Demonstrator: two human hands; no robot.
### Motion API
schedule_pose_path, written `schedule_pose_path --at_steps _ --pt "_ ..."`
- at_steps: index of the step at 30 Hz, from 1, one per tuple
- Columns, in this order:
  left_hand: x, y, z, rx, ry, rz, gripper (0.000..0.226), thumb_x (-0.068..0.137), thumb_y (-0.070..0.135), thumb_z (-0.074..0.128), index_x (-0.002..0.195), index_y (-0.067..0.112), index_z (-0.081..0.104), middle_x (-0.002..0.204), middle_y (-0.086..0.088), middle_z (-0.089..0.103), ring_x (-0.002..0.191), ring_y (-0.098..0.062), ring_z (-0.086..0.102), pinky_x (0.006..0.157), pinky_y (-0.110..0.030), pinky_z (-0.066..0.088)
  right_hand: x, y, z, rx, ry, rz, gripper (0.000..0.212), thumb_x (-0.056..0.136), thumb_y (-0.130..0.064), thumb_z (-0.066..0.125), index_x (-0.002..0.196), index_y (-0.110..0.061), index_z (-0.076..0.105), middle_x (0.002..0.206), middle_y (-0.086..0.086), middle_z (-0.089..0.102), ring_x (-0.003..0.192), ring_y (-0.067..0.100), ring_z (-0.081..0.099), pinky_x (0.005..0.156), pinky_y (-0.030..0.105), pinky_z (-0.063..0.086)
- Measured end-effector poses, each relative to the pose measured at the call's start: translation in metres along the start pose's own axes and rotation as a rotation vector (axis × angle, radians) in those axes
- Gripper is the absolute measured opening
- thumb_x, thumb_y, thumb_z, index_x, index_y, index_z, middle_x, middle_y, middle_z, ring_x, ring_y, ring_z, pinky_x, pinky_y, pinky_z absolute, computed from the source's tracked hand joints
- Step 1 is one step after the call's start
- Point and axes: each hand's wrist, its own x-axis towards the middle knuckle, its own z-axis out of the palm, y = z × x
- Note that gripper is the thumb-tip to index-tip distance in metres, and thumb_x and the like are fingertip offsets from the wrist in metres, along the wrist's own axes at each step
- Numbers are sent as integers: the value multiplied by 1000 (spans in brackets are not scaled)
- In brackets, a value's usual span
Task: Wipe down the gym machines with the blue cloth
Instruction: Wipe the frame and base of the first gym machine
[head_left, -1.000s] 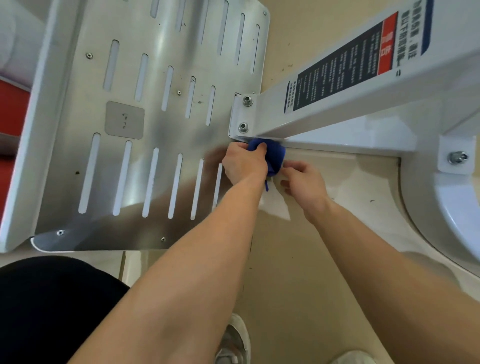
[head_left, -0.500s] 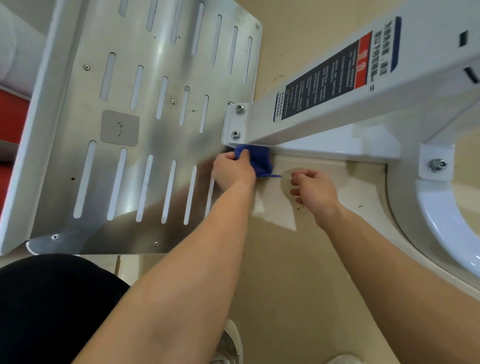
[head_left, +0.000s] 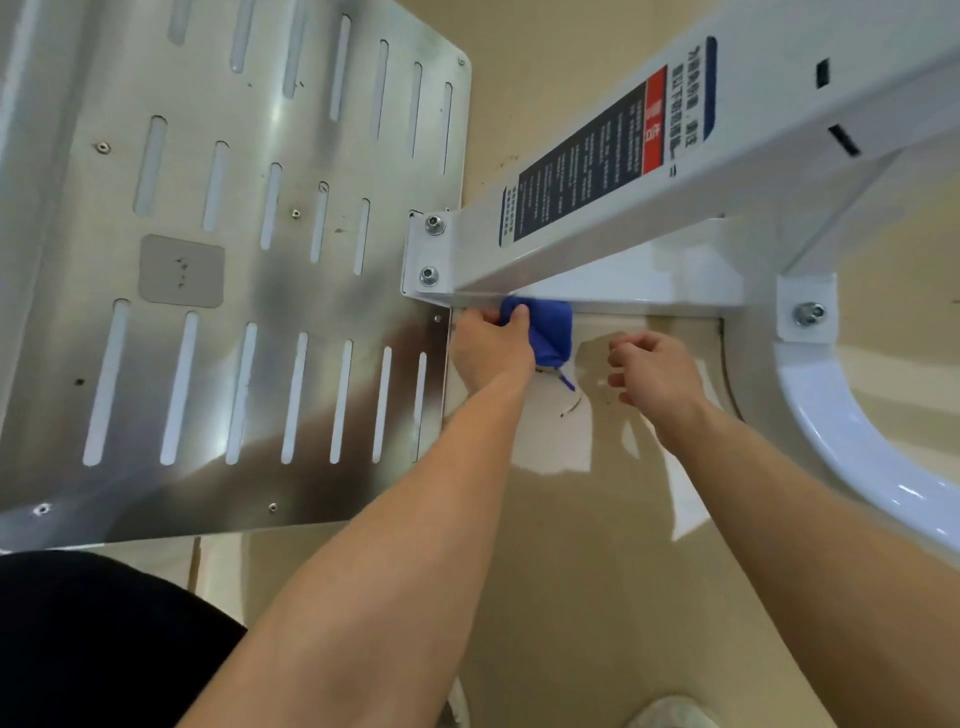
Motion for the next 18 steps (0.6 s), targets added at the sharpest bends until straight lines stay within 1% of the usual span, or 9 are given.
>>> schedule_pose_path --at_steps 2,4,6,8,10,12,14,16,18 --pt "7 -5 -6 9 18 17 24 84 37 72 89 14 72 90 -1 71 85 -18 62 74 -25 44 -1 1 2 -4 -6 3 16 88 -15 52 85 -21 66 85 3 68 81 25 65 79 44 55" --pt "9 -5 -7 2 27 18 22 84 37 72 87 15 70 90 -2 71 84 -18 61 74 -25 44 -3 0 6 -18 -19 -7 16 89 -15 53 83 -23 65 85 0 67 88 27 67 85 46 54" --pt "3 0 -1 -22 4 11 20 84 36 72 81 16 68 81 1 67 79 -17 59 70 -23 41 -6 -2 8 -31 -20 -23 17 89 -15 52 81 -26 63 86 -6 67 90 24 68 86 43 54" --pt "-9 7 13 -43 -42 -4 20 84 35 73 74 20 63 71 7 62 75 -16 60 63 -21 40 -6 -1 7 -56 -7 -22 17 88 -15 52 84 -26 65 86 -6 68 88 22 67 84 40 54" --pt "-22 14 29 -84 -91 -62 20 83 37 72 75 24 59 74 8 62 76 -16 62 64 -23 45 -5 1 3 -33 12 1 24 86 -14 52 103 -20 68 95 -2 70 91 20 66 86 39 54" --pt "-31 17 42 -153 -133 -160 20 84 38 71 80 26 55 83 5 65 78 -18 64 70 -28 50 -2 4 -4 29 34 -16 38 88 -14 53 124 -20 62 112 -5 68 99 15 64 91 36 53" --pt "-33 16 47 -182 -166 -193 19 84 38 71 85 24 57 87 1 68 80 -21 67 75 -32 54 0 4 -8 65 45 -118 48 89 -13 56 135 -24 53 119 -10 61 103 6 61 87 25 51" --pt "-31 16 43 -197 -205 -181 14 86 33 69 86 20 63 90 -5 71 83 -25 69 81 -37 57 -2 5 -4 102 24 -199 48 86 -13 61 132 -24 53 120 -11 60 104 4 60 85 21 50" --pt "-26 17 35 -189 -227 -160 12 86 19 62 75 17 65 88 -12 73 79 -26 68 81 -41 58 -5 7 7 113 13 -242 41 82 -19 69 119 -25 54 113 -11 62 101 5 61 81 18 50"
